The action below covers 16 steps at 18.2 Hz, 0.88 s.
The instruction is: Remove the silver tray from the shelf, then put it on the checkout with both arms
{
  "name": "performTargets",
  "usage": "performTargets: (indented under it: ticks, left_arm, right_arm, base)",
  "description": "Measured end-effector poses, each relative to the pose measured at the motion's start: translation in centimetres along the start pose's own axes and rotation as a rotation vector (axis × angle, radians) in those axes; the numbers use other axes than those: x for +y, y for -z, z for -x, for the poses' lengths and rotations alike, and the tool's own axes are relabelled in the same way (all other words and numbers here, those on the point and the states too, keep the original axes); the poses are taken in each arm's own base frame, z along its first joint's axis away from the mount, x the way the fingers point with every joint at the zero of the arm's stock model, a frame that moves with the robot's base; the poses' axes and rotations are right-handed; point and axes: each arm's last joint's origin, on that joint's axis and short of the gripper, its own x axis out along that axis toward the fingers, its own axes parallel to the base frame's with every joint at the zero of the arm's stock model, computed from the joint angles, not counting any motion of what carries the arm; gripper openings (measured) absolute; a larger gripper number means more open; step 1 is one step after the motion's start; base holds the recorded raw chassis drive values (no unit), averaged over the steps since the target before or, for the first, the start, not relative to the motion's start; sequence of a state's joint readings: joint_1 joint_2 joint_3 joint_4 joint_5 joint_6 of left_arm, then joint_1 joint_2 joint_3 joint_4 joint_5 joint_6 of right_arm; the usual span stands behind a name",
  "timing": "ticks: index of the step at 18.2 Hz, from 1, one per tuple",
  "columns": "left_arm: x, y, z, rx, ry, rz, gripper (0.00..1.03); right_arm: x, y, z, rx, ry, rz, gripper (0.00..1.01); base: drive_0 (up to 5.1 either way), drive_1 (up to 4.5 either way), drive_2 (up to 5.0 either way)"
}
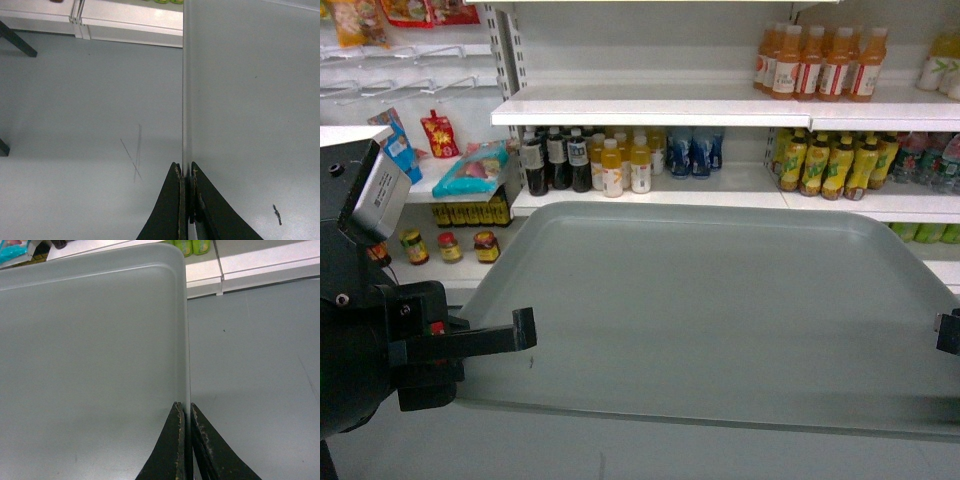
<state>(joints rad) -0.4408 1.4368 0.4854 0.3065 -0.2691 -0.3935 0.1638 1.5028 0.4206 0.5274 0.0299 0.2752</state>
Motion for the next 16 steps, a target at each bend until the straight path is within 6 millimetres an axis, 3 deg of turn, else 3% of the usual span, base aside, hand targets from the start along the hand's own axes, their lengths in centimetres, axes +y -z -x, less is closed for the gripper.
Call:
performTargets:
  ticks: [16]
  left_arm:
    - [-0.02,-0.01,0.01,-0.002,0.000,0.001,0.03]
  right_arm:
    - [-0.01,0.02,0.00,0.002,0.002,-0.003,0.03]
  base:
    - [0.0,-4.13,4.2]
